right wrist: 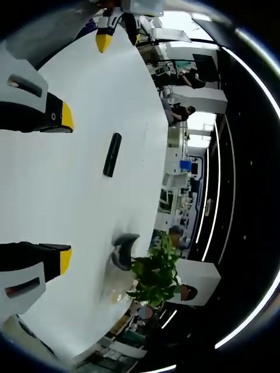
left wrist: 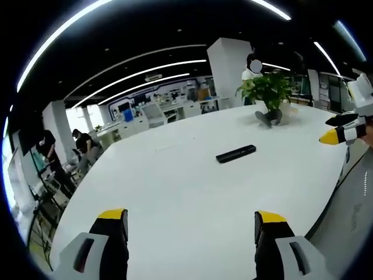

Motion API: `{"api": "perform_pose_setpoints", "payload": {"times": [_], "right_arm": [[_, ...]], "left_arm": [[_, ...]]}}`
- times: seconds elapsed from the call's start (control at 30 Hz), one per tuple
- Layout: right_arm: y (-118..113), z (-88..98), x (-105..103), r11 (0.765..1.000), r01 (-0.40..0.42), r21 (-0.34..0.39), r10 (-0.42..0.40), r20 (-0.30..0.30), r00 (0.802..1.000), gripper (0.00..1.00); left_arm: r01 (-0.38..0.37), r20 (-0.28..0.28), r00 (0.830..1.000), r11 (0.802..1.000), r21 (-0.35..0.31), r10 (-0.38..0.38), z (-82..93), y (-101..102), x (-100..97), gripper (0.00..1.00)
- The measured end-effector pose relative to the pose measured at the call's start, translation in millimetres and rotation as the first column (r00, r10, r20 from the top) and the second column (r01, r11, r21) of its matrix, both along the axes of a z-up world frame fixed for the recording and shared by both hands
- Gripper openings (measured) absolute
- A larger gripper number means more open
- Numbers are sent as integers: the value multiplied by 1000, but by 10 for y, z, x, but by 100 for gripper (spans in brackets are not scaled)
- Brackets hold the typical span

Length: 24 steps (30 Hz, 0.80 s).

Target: Press the specified remote control buttons in sequence, fully releasing each button before pressing the next.

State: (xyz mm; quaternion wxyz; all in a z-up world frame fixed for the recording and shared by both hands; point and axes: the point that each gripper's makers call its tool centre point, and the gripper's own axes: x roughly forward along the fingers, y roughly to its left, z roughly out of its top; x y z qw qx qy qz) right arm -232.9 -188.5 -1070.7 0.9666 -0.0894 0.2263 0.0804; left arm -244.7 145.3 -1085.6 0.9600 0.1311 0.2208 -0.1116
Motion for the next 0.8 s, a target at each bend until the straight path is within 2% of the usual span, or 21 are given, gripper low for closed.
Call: {"api": "perform_pose_setpoints", "payload": {"times": [0.23, 0.3, 0.53, 0.8], "right_arm": [[12, 20, 5, 1000, -7, -8, 7, 12, 1000, 77], [11, 25, 6, 1000, -6, -5, 6, 14, 1000, 76], [4, 28, 9, 1000, -3, 2, 3, 15, 1000, 76], [-8, 14, 8, 1000, 1, 4, -1, 10, 1000, 76]], "left_arm": [[15, 16, 1000, 999, -33, -14, 85, -38, 34, 93], [29, 21, 999, 999, -19, -29, 110, -47, 75, 93], [99, 63, 993, 995, 4, -99, 291, -131, 405, 95], [188, 101, 976, 981, 47, -192, 484, -281, 738, 94]]}}
